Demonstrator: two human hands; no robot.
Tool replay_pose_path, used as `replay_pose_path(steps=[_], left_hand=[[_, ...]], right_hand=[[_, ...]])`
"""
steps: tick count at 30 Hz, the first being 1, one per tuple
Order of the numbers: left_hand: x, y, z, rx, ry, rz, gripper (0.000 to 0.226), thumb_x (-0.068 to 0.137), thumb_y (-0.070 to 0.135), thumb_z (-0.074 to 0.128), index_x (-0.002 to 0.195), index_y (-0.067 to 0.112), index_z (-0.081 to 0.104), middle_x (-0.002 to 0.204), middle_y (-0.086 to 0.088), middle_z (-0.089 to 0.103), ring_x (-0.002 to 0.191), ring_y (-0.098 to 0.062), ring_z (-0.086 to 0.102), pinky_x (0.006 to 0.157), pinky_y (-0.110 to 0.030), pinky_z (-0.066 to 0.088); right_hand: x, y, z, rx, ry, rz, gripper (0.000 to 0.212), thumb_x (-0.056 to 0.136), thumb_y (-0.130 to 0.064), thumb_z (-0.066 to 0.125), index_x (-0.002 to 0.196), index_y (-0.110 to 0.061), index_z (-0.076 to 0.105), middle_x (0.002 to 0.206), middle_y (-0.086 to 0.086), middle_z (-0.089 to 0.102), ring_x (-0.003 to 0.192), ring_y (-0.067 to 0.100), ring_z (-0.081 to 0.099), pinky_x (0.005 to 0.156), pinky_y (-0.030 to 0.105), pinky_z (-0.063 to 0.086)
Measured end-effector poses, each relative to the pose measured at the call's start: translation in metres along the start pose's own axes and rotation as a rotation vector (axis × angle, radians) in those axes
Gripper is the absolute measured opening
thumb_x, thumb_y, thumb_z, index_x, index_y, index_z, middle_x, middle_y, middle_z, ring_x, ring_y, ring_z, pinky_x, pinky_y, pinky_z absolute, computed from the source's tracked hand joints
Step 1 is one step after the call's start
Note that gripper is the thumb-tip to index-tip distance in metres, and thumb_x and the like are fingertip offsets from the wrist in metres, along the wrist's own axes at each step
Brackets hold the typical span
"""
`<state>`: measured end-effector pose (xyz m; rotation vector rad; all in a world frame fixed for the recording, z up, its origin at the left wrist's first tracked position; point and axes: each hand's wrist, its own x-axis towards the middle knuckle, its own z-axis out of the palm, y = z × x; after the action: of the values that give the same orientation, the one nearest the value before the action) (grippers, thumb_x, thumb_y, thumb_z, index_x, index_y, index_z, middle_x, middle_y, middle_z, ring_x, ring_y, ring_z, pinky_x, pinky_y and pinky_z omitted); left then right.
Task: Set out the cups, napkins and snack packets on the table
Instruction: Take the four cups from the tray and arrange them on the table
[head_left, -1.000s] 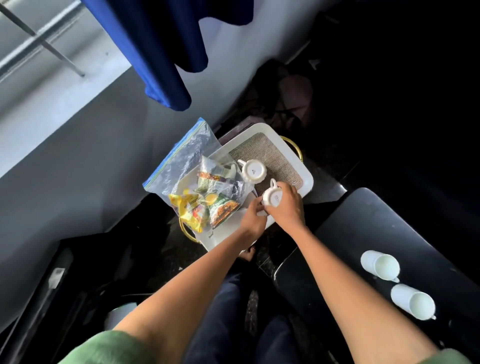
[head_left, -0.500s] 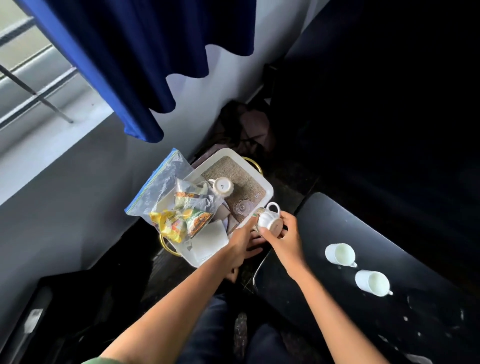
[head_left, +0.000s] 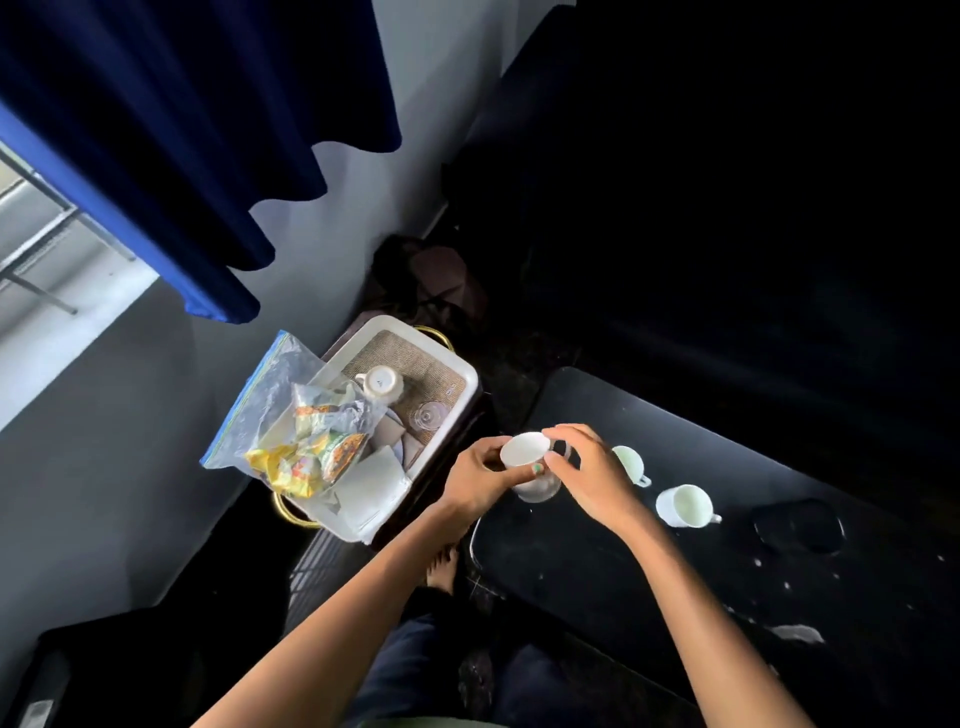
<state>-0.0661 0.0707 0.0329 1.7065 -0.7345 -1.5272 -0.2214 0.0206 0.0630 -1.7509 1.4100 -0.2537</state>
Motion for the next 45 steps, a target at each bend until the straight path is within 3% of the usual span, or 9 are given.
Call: replay_pose_path(steps=[3,6,11,17,22,29,32,39,45], left_hand=[[-0.003,0.000,0.004,0.133,-0.018,0.063,0.055,0.060,0.021,0.089,0.109,0.024,0.063,0.109,0.000,0.067,0.102,-0.020,0.064,0.094,-0.039,0.052],[-0.006,0.002,0.010,0.287,-0.079,0.142,0.061,0.057,0.026,0.089,0.110,0.029,0.059,0.109,0.008,0.065,0.101,-0.012,0.063,0.085,-0.025,0.052],[-0.008,0.006,0.032,0.487,-0.154,0.263,0.065,0.059,0.023,0.086,0.116,0.028,0.055,0.111,0.015,0.060,0.100,0.000,0.057,0.072,-0.007,0.042],[-0.010,0.000,0.070,0.621,-0.210,0.344,0.055,0.063,0.022,0.079,0.115,0.020,0.059,0.109,0.000,0.066,0.099,-0.018,0.062,0.082,-0.035,0.052],[-0.001,-0.021,0.100,0.764,-0.266,0.241,0.064,0.077,0.016,0.068,0.136,0.019,0.044,0.134,-0.001,0.054,0.124,-0.018,0.049,0.101,-0.028,0.040],[0.021,-0.061,0.126,1.074,-0.455,0.121,0.087,0.082,0.009,0.061,0.152,0.025,0.012,0.159,0.003,0.020,0.144,-0.016,0.023,0.115,-0.029,0.027],[0.034,-0.076,0.137,1.132,-0.513,-0.017,0.092,0.083,0.009,0.059,0.152,0.027,0.001,0.160,0.007,0.011,0.143,-0.017,0.026,0.111,-0.035,0.035],[0.069,-0.093,0.161,1.176,-0.602,-0.149,0.094,0.084,0.012,0.061,0.152,0.016,-0.003,0.161,0.000,0.008,0.144,-0.021,0.026,0.114,-0.035,0.031],[0.086,-0.097,0.162,1.220,-0.621,-0.223,0.089,0.085,0.013,0.061,0.153,0.015,0.003,0.155,-0.008,0.029,0.134,-0.028,0.040,0.105,-0.036,0.040]], right_hand=[[-0.008,0.006,-0.018,-0.020,-0.098,0.027,0.044,0.085,-0.024,0.065,0.127,-0.024,0.054,0.121,-0.006,0.050,0.106,0.012,0.053,0.090,0.029,0.044],[-0.017,0.016,-0.029,-0.003,-0.166,0.066,0.064,0.077,-0.028,0.074,0.135,-0.026,0.046,0.112,-0.008,0.044,0.103,0.006,0.046,0.086,0.022,0.037],[-0.033,0.037,-0.031,-0.040,-0.142,0.094,0.073,0.068,-0.027,0.080,0.133,-0.030,0.046,0.113,-0.010,0.045,0.114,0.012,0.045,0.090,0.028,0.039],[-0.052,0.065,-0.019,-0.221,0.055,0.092,0.079,0.060,-0.032,0.083,0.131,-0.030,0.048,0.125,-0.010,0.061,0.112,0.016,0.057,0.091,0.037,0.044],[-0.055,0.097,-0.002,-0.236,0.139,0.136,0.070,0.056,-0.030,0.085,0.120,-0.024,0.057,0.115,-0.006,0.067,0.101,0.017,0.063,0.080,0.031,0.049],[-0.054,0.161,0.028,-0.354,0.070,0.168,0.078,0.061,-0.034,0.084,0.128,-0.013,0.051,0.116,0.003,0.068,0.103,0.019,0.065,0.087,0.032,0.045],[-0.048,0.184,0.040,-0.389,0.012,0.186,0.072,0.069,-0.034,0.077,0.132,-0.017,0.045,0.119,0.000,0.065,0.108,0.018,0.061,0.093,0.031,0.037],[-0.028,0.225,0.051,-0.420,-0.040,0.225,0.066,0.071,-0.026,0.073,0.130,-0.015,0.046,0.112,0.001,0.067,0.103,0.022,0.062,0.088,0.034,0.042],[-0.011,0.236,0.056,-0.454,-0.116,0.266,0.061,0.077,-0.027,0.070,0.130,-0.014,0.042,0.116,0.002,0.064,0.109,0.022,0.059,0.090,0.035,0.038]])
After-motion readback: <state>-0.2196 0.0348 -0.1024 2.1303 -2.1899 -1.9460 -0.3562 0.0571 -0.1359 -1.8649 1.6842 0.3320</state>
